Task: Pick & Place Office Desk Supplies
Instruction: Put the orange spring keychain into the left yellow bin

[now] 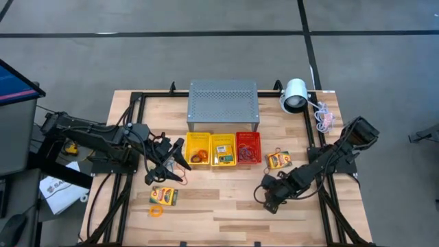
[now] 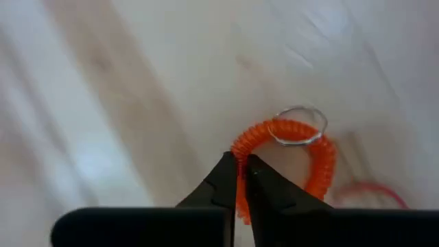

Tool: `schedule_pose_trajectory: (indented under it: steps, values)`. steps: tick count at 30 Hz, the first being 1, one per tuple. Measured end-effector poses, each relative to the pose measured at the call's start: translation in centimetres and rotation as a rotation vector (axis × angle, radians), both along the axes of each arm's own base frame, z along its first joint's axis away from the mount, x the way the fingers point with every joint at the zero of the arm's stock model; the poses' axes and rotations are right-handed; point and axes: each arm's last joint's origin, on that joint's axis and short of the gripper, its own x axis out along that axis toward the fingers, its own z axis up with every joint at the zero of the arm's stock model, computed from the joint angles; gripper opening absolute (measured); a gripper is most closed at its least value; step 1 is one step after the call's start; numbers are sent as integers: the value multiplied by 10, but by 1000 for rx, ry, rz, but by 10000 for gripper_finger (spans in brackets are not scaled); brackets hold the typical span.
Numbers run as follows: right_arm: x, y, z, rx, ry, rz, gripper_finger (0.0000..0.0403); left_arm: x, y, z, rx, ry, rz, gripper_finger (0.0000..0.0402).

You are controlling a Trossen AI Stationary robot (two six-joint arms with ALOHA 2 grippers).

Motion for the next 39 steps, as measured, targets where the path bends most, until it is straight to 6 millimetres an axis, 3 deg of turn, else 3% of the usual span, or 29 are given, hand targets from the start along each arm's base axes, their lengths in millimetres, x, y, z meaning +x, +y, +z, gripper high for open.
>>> schedule_pose_trajectory:
  steps: [14, 27, 39]
  values:
    - [19, 2, 11, 15, -155, 78, 1, 0, 0, 0, 0, 0, 0, 222]
    - [51, 11, 56, -54, -339, 221, 0, 0, 0, 0, 1, 4, 0, 222]
    - [87, -3, 107, -213, -533, 445, 0, -1, 0, -12, 11, 49, 0, 222]
